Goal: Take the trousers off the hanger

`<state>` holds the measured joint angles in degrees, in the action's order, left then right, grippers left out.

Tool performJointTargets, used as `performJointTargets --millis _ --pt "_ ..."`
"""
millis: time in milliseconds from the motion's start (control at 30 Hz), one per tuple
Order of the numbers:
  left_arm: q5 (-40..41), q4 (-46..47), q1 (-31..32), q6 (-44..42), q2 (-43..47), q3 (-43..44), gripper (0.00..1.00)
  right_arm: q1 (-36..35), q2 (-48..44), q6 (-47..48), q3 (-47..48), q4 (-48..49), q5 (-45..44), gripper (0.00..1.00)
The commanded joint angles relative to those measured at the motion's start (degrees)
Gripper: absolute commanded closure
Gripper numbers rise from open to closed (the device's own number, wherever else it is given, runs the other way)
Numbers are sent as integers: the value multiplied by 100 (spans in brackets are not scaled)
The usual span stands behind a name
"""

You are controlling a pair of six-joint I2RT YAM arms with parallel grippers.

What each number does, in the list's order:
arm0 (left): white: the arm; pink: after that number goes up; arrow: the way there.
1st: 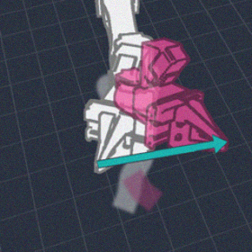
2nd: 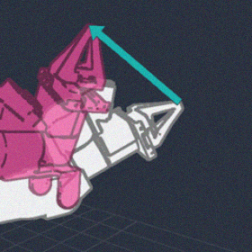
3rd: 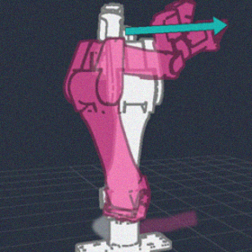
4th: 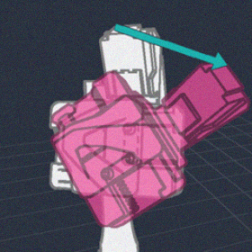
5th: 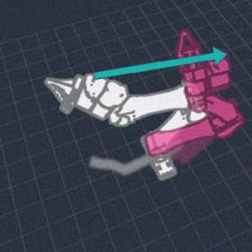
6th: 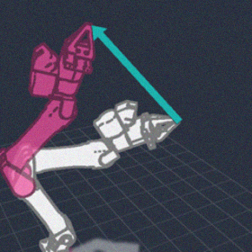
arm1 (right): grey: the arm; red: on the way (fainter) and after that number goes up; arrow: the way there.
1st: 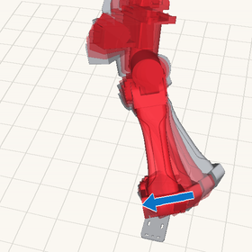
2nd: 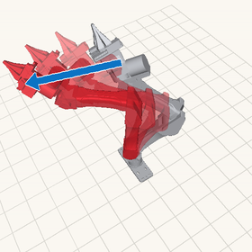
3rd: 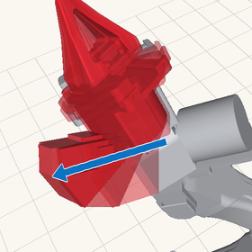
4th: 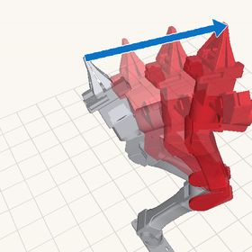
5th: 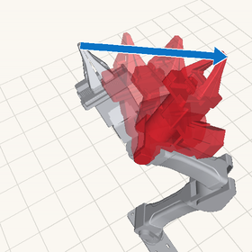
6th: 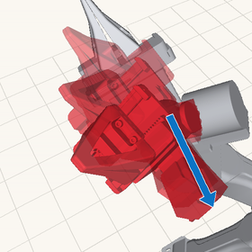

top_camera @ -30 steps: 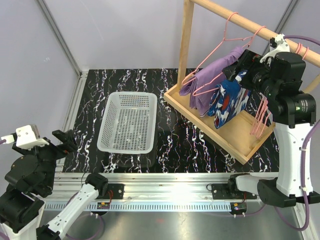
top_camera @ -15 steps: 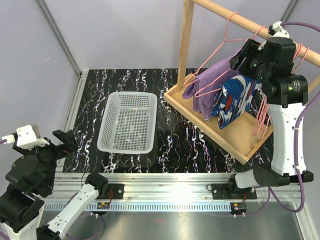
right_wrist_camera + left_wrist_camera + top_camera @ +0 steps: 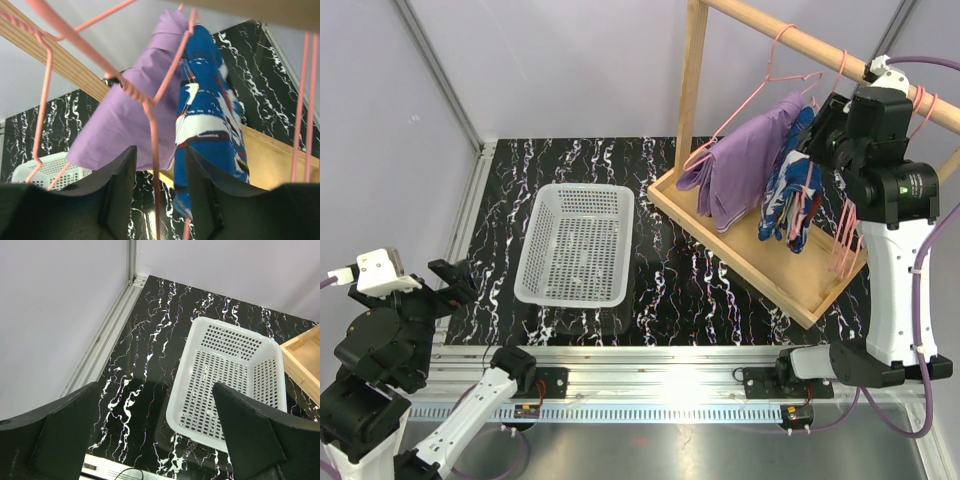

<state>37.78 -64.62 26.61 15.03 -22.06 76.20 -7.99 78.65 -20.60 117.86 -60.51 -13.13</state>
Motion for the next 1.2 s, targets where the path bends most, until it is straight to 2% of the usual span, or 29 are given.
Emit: performJointTargets --millis 0,200,533,733,800,1167 --pt "-69 222 28 -26 -52 -18 1 17 -104 -181 -281 -461 -393 53" --pt "-104 283 20 -44 -35 -97 1 17 -227 -137 -439 -549 -287 77" --pt "-122 301 20 -52 44 -246 1 17 -728 -40 -1239 -409 -436 79" --pt "-95 266 20 -70 62 -238 1 17 -852 38 -1345 -435 -568 92" --pt "-95 266 28 -70 62 -229 1 17 -817 108 -1214 -496 -612 100" --pt "-166 239 28 9 71 -229 1 17 -412 601 342 -831 -630 100"
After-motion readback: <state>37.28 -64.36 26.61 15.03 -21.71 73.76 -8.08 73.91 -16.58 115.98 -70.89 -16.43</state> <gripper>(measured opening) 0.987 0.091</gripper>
